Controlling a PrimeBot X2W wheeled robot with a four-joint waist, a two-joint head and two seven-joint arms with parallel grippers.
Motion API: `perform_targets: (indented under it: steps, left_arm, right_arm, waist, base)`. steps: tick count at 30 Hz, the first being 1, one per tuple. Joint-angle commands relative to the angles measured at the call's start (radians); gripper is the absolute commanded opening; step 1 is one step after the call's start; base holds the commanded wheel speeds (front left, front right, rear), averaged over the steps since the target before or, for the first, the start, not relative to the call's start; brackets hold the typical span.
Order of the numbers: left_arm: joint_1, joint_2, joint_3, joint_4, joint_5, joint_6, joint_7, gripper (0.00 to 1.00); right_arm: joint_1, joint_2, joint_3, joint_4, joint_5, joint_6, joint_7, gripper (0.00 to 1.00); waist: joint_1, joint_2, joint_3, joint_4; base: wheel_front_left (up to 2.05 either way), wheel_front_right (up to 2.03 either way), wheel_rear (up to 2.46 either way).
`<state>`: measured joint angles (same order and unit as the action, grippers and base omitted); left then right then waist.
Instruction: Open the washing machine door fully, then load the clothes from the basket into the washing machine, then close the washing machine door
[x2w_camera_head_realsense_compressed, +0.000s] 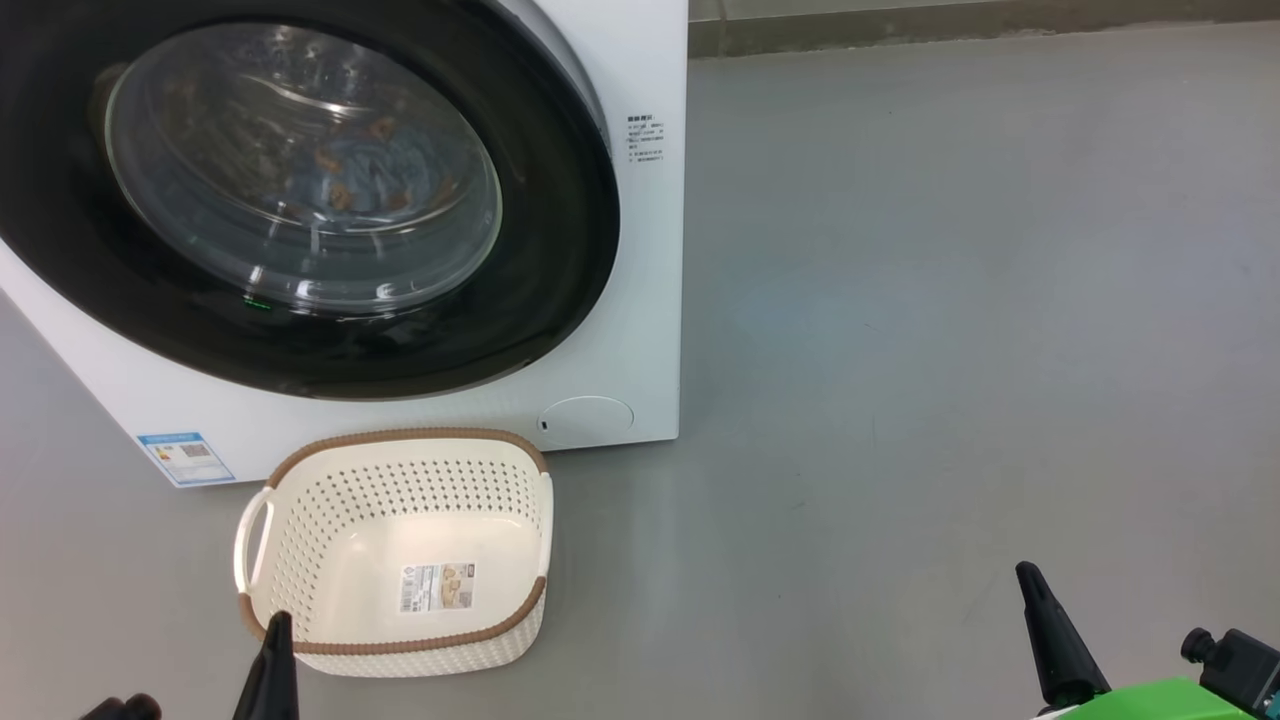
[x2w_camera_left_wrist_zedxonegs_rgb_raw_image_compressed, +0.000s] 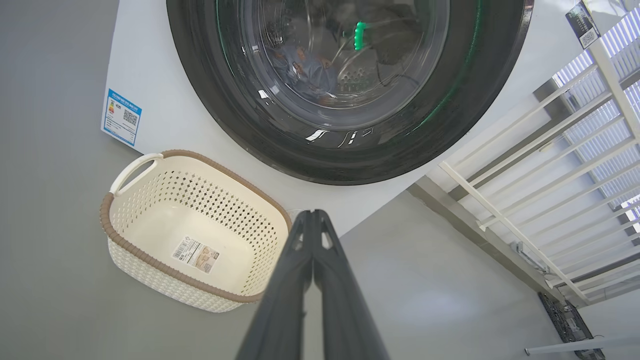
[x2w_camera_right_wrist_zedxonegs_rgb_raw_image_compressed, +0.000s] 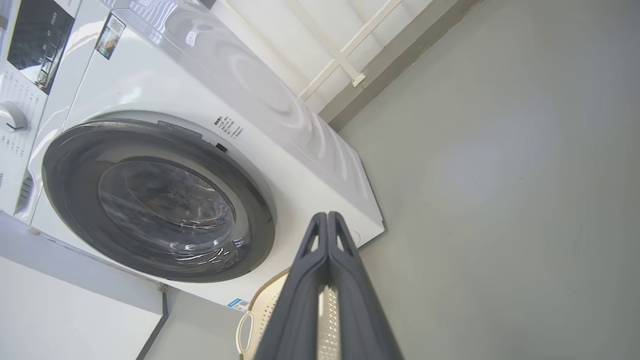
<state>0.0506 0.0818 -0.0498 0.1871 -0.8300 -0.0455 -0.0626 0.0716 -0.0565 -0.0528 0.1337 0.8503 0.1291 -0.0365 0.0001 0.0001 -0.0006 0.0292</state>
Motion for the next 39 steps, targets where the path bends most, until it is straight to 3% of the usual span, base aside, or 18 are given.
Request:
perform_targets:
  steps: [1,39]
  left_arm:
    - [-0.045,0.005,0.026,-0.016,-0.034,-0.011,0.004,0.00]
    - [-0.107,-0.015,0.101,0.024,-0.438,-0.051,0.097,0.00]
  right_arm:
    - [-0.051,-0.011,0.000,-0.018,0.033,0.001,0.004,0.00]
    - [-0.119,-0.012,-0.018,0.051,0.439,0.001,0.071,0.00]
  waist:
    - [0.0000,-0.0001,0.000,-0.001]
    - [0.0000,-0.0001,0.002,-0.016]
  base:
    - [0.00,0.00,0.00]
    - [0.00,0.00,0.00]
